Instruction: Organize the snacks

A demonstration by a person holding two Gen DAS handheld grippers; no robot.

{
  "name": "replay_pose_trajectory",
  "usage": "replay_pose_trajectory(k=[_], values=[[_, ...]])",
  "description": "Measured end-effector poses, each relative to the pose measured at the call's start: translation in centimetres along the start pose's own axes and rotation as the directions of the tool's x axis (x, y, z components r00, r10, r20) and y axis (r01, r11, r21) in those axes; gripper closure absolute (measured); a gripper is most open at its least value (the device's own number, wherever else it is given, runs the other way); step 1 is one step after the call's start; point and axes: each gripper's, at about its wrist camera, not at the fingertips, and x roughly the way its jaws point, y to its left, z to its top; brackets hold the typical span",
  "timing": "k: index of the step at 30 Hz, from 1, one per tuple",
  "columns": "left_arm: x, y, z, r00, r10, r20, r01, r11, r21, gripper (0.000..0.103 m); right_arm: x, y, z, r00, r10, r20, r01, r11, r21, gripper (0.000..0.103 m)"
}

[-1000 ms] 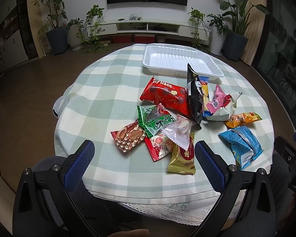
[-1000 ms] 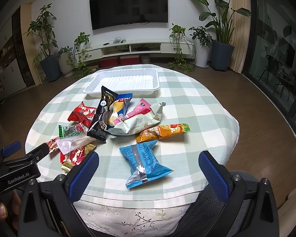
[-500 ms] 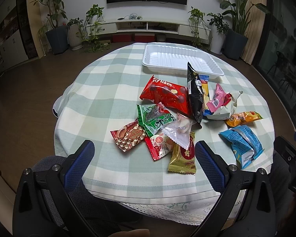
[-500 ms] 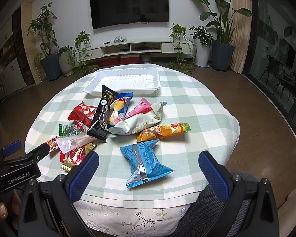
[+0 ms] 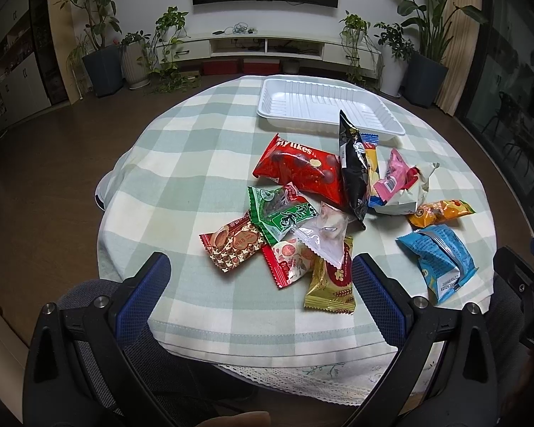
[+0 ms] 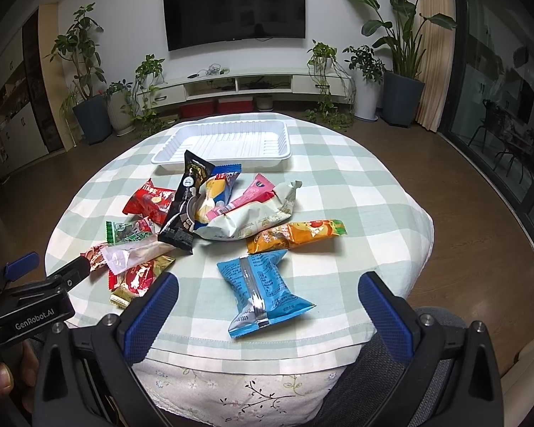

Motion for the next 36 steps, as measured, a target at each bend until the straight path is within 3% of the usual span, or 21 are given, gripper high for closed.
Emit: replay_pose_trajectory(k=[25,27,29,32,34,36], values=[[0.9,0.7,-0.8,0.999,-0.022,-0.033,0.022,1.000,-0.017,0.000,0.4,0.1,-0.5,1.000,0.001,-0.007,-0.001,1.000,-0.001,0.000],[1.1,1.0,-0.8,0.997,-0.060,-0.038,0.059,0.998,-0.028,0.000,0.4,0.1,-0.5,1.000,0.001,-0.007,-0.001,1.000,-0.001,0.000],[1.3,1.5,-0.7,0.988,-0.150,-0.032,0.149,0.988,-0.032,0.000,0.5,0.0,-0.5,1.000,0.002,-0.006,-0.002,1.000,0.000,0.000],[1.9,2.4,-1.1,0.933,-0.358,-0.023,0.357,0.933,-0.044,0.000,0.5,0.0,-0.4,1.000,0.004,-0.007,-0.004,1.000,0.002,0.000],[2.2,2.8,-1.5,0.928,-0.371,-0.041,0.369,0.928,-0.056,0.000,0.6,-0.1,-0.4,1.000,0.006,-0.008,-0.006,1.000,0.005,0.000],[2.9,3.3,-2.1,0.934,-0.336,-0.123,0.330,0.942,-0.067,0.000,0.9,-0.1,-0.7,1.000,0.015,-0.010,-0.014,1.000,0.011,0.000]])
